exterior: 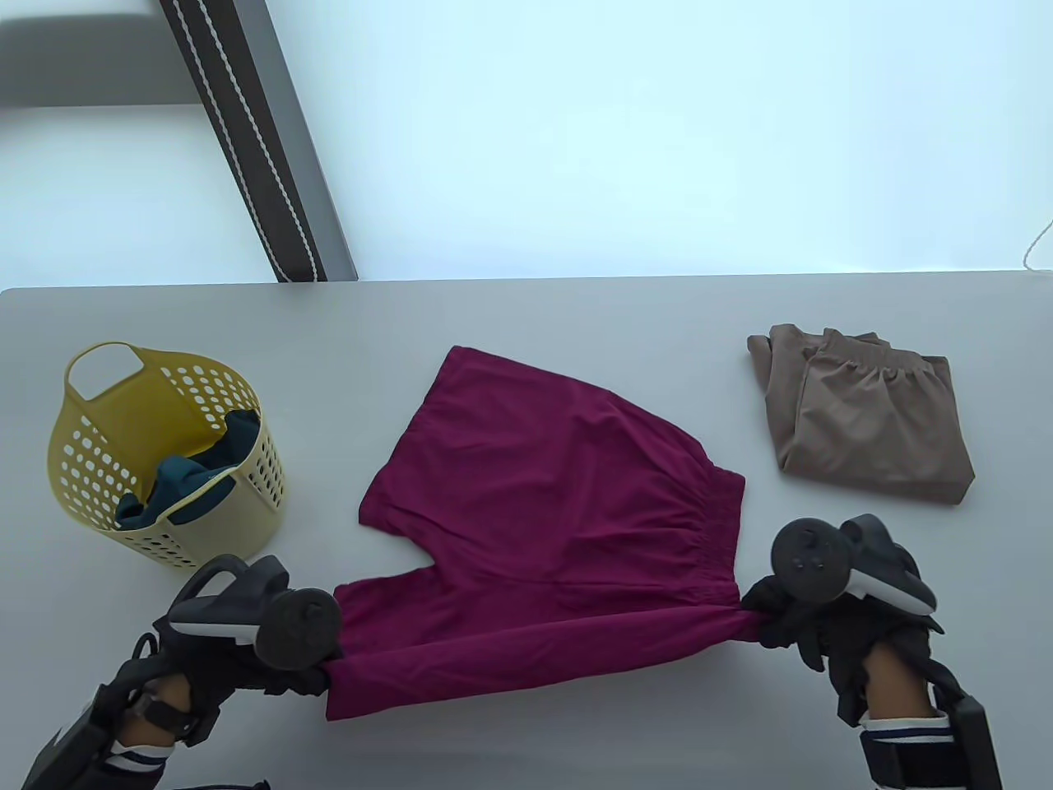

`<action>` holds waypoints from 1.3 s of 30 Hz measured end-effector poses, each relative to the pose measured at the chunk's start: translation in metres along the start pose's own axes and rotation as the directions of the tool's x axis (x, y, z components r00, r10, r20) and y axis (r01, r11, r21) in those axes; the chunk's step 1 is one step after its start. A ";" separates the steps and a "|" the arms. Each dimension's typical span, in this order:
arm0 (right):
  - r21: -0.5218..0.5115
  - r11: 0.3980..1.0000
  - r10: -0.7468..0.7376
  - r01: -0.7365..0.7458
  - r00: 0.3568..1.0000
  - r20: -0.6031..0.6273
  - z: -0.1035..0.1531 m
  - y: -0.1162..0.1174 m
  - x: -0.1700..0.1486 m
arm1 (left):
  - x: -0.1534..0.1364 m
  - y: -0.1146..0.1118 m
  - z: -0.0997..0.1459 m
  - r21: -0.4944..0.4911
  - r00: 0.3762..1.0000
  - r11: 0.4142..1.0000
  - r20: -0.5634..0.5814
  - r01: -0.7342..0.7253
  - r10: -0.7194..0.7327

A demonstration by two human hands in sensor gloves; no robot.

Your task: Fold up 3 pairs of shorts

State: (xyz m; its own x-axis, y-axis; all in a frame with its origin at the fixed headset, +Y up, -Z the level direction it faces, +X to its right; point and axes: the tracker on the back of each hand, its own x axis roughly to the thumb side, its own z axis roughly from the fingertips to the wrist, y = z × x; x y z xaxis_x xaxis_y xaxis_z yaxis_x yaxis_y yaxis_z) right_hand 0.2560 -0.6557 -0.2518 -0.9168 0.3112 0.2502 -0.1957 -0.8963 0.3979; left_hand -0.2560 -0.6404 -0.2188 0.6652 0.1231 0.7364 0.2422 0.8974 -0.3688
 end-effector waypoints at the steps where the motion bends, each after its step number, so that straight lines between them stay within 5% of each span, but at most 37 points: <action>1: -0.028 0.999 -0.039 0.040 0.999 0.017 0.005 -0.008 -0.003 | 0.002 0.012 0.008 0.053 1.000 0.999 0.009 -0.007 0.007; 5: -0.118 0.989 -0.096 0.089 0.994 -0.056 0.002 -0.026 -0.011 | -0.005 0.045 0.016 0.195 0.997 0.981 -0.072 0.022 -0.008; 8: -0.138 0.989 -0.071 0.044 0.978 -0.195 -0.019 -0.025 -0.018 | -0.019 0.053 -0.004 0.261 0.968 0.964 -0.251 0.056 0.011; 12: -0.166 0.986 -0.051 -0.006 0.939 -0.340 -0.056 -0.004 -0.026 | -0.032 0.042 -0.048 0.180 0.872 0.958 -0.476 0.222 -0.113; 18: -0.144 0.983 0.030 -0.114 0.873 -0.487 -0.085 0.027 -0.030 | -0.042 0.020 -0.092 0.186 0.782 0.945 -0.614 0.269 -0.102; 22: -0.144 0.987 0.002 -0.073 0.896 -0.443 -0.077 0.031 -0.023 | -0.041 0.008 -0.094 0.169 0.793 0.954 -0.601 0.249 -0.101; 24: -0.221 0.975 -0.057 -0.033 0.921 -0.386 -0.064 0.026 -0.015 | -0.031 0.005 -0.083 0.201 0.832 0.947 -0.545 0.252 -0.106; 29: -0.204 0.977 -0.018 -0.053 0.944 -0.330 -0.051 0.020 -0.003 | -0.001 -0.005 -0.049 0.317 0.896 0.908 -0.428 0.273 -0.120; 32: -0.096 0.992 0.045 -0.082 0.940 -0.337 -0.052 0.022 0.001 | 0.009 -0.019 -0.034 0.343 0.923 0.915 -0.377 0.211 -0.072; 35: 0.133 0.986 0.142 -0.098 0.919 -0.369 -0.058 0.037 0.000 | 0.012 -0.034 -0.031 0.297 0.926 0.933 -0.367 0.204 -0.085; 39: 0.339 0.938 0.214 -0.073 0.890 -0.402 -0.073 0.075 -0.009 | 0.010 -0.051 -0.038 0.215 0.895 0.932 -0.404 0.292 -0.187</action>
State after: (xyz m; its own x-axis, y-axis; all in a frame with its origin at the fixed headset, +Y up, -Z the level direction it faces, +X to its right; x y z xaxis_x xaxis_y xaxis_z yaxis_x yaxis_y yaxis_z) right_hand 0.2242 -0.7490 -0.2883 -0.9980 -0.0419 -0.0464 0.0014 -0.7566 0.6539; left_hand -0.2350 -0.7011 -0.2139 0.8357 -0.2289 0.4993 0.2679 0.9634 -0.0066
